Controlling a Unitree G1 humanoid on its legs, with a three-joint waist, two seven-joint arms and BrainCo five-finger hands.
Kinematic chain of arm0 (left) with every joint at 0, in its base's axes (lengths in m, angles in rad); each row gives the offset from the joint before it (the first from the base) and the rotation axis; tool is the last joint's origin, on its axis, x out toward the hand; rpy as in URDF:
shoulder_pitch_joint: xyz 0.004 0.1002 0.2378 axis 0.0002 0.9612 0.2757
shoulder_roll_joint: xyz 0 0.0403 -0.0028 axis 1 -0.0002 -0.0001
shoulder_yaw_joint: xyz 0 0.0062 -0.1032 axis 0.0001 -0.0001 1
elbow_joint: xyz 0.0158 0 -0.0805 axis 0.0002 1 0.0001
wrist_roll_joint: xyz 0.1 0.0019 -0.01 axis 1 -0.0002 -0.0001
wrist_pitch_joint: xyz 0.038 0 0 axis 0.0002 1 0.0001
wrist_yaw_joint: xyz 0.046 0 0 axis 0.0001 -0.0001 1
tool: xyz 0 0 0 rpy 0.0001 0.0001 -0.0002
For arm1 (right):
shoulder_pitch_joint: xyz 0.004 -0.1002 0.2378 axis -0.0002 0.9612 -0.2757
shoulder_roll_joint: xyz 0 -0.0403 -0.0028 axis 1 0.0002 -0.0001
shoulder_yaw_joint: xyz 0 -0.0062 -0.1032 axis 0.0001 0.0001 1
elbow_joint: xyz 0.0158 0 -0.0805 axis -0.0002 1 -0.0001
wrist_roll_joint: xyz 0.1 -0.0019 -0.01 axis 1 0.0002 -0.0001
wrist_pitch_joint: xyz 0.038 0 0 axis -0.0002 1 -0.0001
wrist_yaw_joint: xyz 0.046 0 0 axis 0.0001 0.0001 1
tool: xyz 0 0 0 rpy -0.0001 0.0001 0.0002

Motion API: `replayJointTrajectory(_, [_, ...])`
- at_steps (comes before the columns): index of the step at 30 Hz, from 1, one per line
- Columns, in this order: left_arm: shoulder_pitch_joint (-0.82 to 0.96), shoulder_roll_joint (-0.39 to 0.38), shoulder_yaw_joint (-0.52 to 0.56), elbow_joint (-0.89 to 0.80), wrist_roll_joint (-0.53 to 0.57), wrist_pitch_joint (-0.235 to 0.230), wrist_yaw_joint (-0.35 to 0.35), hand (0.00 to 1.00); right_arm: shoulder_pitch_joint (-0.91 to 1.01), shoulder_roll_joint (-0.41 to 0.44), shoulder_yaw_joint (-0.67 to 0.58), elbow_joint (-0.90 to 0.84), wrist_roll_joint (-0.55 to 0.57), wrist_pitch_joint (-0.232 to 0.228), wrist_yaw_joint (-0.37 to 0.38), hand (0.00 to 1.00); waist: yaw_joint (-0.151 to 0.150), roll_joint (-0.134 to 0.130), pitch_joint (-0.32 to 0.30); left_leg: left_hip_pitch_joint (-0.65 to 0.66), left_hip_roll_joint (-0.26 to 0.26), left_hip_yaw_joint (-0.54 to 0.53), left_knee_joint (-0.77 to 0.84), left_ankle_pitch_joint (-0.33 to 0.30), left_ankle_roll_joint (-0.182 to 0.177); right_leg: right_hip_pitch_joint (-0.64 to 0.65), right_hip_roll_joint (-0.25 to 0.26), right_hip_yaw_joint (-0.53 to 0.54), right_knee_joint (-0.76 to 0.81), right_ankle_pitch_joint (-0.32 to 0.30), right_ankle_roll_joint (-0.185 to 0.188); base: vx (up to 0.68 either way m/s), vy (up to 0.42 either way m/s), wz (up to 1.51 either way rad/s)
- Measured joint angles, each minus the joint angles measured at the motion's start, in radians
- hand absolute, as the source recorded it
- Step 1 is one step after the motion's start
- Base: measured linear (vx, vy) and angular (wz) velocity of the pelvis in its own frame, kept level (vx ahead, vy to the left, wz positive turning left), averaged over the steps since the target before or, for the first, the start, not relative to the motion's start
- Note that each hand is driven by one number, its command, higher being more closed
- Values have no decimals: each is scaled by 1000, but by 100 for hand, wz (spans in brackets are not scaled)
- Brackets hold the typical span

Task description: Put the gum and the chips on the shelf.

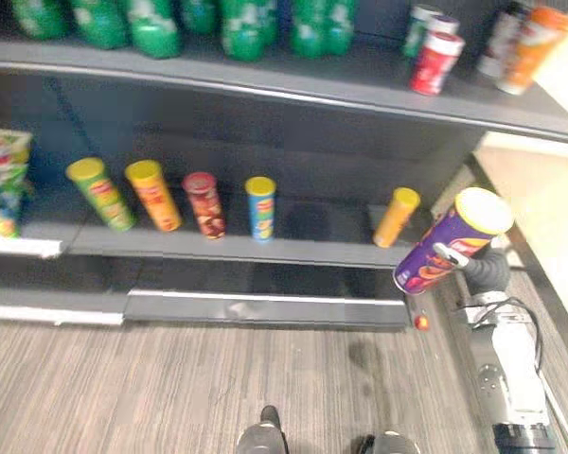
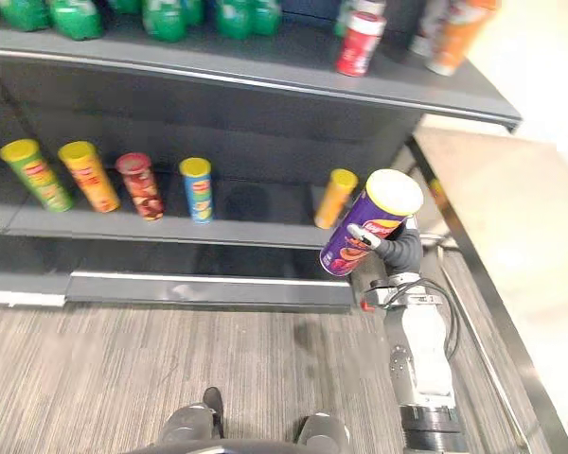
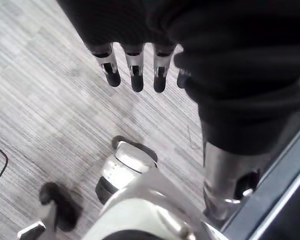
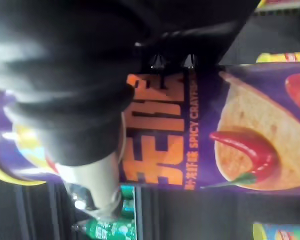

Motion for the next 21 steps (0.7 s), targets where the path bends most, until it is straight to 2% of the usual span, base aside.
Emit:
replayJointTrajectory(1, [0,1,-5,3,0,-1,0,0,4,0,0,0,0,0,-5,100,-3,0,0,0,-10,-21,3,0,0,0,4,33,-18,4,7,79,-62,137])
replayJointTrajectory(3, [4,14,-8,17,-1,-2,2,0,12,2,0,-2,3,0,-19,100,-15,-4,-2,-15,-45,-86,26,-1,-3,9,-5,81,-66,34,57,101,-166,144])
replayJointTrajectory(4, [4,25,-6,27,-3,-3,5,0,11,2,0,-6,5,0,-21,100,-13,-21,-7,-17,-62,-111,32,-4,-7,22,-16,66,-106,42,70,96,-223,120])
replayJointTrajectory(6, [14,37,-4,28,-25,-2,12,0,-2,4,2,-6,6,0,-17,100,-9,-44,-19,-22,-70,-110,41,-11,-21,38,-21,35,-153,40,66,160,-308,87])
replayJointTrajectory(7, [15,25,6,32,-32,0,16,0,-27,-2,-4,-3,7,1,-18,100,-11,-29,-28,-38,-41,-117,61,-14,-54,47,-2,0,-157,16,78,150,-279,67])
replayJointTrajectory(9, [20,-6,13,36,-31,-1,16,0,-56,-1,-3,-3,20,2,-21,100,-12,-4,-28,-49,4,-106,54,-3,-79,53,33,-31,-169,13,65,116,-240,36])
replayJointTrajectory(11, [20,-9,22,35,-26,-3,15,0,-54,-1,-5,-3,20,2,-33,100,-23,-1,-30,-47,50,-64,11,17,-97,61,51,-79,-178,7,49,130,-236,47])
replayJointTrajectory(14, [16,-10,23,36,15,-12,15,0,-34,-1,-13,-3,13,2,-59,100,-59,3,-27,-18,119,113,-55,87,-95,85,50,-170,-180,2,35,156,-114,68])
replayJointTrajectory(15, [16,-11,21,39,23,-19,14,0,-14,0,-20,-2,2,3,-71,100,-61,7,-23,3,123,154,-87,123,-110,98,42,-189,-177,2,35,128,-20,59])
replayJointTrajectory(21, [16,-4,-17,44,54,-62,-14,0,58,52,8,-3,-4,3,-55,100,-67,10,-14,65,41,150,-213,150,-95,125,-12,-189,-177,-9,50,18,96,22])
